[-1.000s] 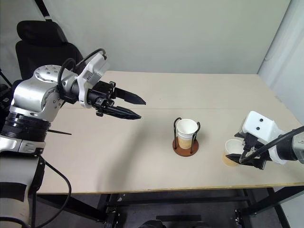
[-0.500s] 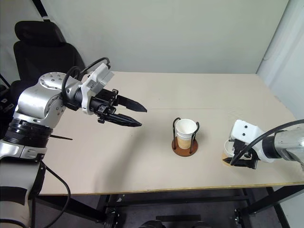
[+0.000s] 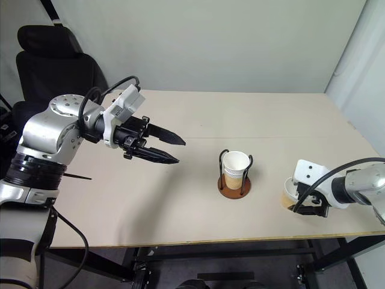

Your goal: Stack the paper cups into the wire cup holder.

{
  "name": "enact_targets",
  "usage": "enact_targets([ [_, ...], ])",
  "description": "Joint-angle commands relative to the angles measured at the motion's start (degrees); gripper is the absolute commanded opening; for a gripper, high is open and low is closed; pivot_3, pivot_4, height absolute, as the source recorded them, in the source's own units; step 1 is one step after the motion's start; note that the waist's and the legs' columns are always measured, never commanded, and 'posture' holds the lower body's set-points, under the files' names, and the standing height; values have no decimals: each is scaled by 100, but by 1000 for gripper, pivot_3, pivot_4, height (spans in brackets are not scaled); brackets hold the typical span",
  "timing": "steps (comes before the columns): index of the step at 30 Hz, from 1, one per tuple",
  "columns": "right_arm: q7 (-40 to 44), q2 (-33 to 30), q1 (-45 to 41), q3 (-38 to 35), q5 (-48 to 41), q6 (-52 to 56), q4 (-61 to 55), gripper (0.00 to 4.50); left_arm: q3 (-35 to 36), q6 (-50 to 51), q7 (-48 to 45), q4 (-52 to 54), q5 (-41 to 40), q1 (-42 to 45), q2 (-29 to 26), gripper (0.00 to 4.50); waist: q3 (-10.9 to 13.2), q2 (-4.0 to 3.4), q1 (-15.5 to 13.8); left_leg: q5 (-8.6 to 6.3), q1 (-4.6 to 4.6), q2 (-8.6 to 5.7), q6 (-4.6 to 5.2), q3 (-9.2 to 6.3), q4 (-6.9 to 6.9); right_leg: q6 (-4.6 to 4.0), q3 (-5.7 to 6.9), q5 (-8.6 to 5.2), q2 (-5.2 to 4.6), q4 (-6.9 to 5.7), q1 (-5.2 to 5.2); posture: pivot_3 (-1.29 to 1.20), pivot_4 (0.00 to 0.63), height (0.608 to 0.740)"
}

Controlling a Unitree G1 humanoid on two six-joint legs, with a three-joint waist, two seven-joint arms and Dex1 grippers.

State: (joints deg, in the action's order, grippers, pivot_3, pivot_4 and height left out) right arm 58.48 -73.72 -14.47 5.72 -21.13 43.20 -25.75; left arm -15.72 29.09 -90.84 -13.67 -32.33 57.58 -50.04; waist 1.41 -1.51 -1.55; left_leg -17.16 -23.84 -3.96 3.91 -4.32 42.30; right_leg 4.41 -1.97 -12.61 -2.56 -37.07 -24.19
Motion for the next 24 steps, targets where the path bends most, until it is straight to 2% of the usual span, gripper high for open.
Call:
enact_targets([
  [1, 67, 70, -280, 101, 174, 64, -12, 3835, 207, -8, -166, 105, 9, 58, -45, 2767, 0, 0, -1, 0, 0, 0, 0, 0, -3, 0, 0, 0, 0, 2, 0, 0, 0, 740],
  [6, 150, 180, -480, 359, 399, 87, 103, 3835, 204, -13, -166, 101, 22, 54, -49, 2767, 0, 0, -3, 0, 0, 0, 0, -1, -13, 0, 2, 0, 0, 10, -1, 0, 0, 740],
  [7, 172, 183, -490, 399, 455, 69, 136, 3835, 203, -13, -166, 101, 25, 53, -49, 2767, 0, 0, -3, 0, 0, 0, 0, -3, -14, 0, 3, 0, 0, 11, -1, 0, 150, 740],
  [8, 187, 181, -487, 423, 494, 55, 157, 3835, 206, -11, -166, 105, 27, 49, -51, 2767, 170, -14, -2, 0, 0, 0, -1, -3, -15, 0, 3, 0, -1, 12, -1, 0, 150, 740],
  [9, 203, 182, -482, 442, 526, 45, 177, 3835, 210, -9, -166, 106, 32, 46, -51, 2767, 260, -10, -4, -1, 71, 6, -7, -15, -32, -5, 3, 7, -6, 49, 60, 0, 150, 740],
  [10, 220, 184, -474, 452, 556, 37, 191, 3835, 217, -6, -166, 107, 38, 42, -49, 2767, 309, -1, -6, 4, 88, 8, -12, -16, -71, -13, 2, 31, -7, 83, 103, 0, 150, 740],
  [11, 241, 178, -451, 459, 594, 18, 212, 3835, 222, -6, -166, 106, 46, 40, -47, 2767, 334, 5, -7, 25, 86, 7, -15, -17, -96, -13, 1, 48, -12, 107, 98, 0, 150, 740],
  [14, 293, 144, -361, 482, 720, -66, 276, 3245, 233, -4, -166, 106, 55, 36, -43, 2814, 359, 10, -8, 40, 83, 8, -17, -14, -119, -13, 3, 52, -16, 115, 87, 0, 150, 740],
  [23, 371, 201, -236, 372, 843, -121, 297, 41, 197, -54, -166, 57, 78, 66, -26, 2814, 389, 19, -12, 38, 64, 11, -24, -14, -224, -7, 9, 44, -26, 194, 62, 0, 150, 740],
  [24, 377, 202, -233, 365, 849, -122, 301, 41, 194, -60, -166, 49, 81, 70, -24, 2814, 390, 19, -13, 37, 60, 13, -25, -15, -230, -7, 11, 44, -26, 206, 61, 0, 150, 740],
])
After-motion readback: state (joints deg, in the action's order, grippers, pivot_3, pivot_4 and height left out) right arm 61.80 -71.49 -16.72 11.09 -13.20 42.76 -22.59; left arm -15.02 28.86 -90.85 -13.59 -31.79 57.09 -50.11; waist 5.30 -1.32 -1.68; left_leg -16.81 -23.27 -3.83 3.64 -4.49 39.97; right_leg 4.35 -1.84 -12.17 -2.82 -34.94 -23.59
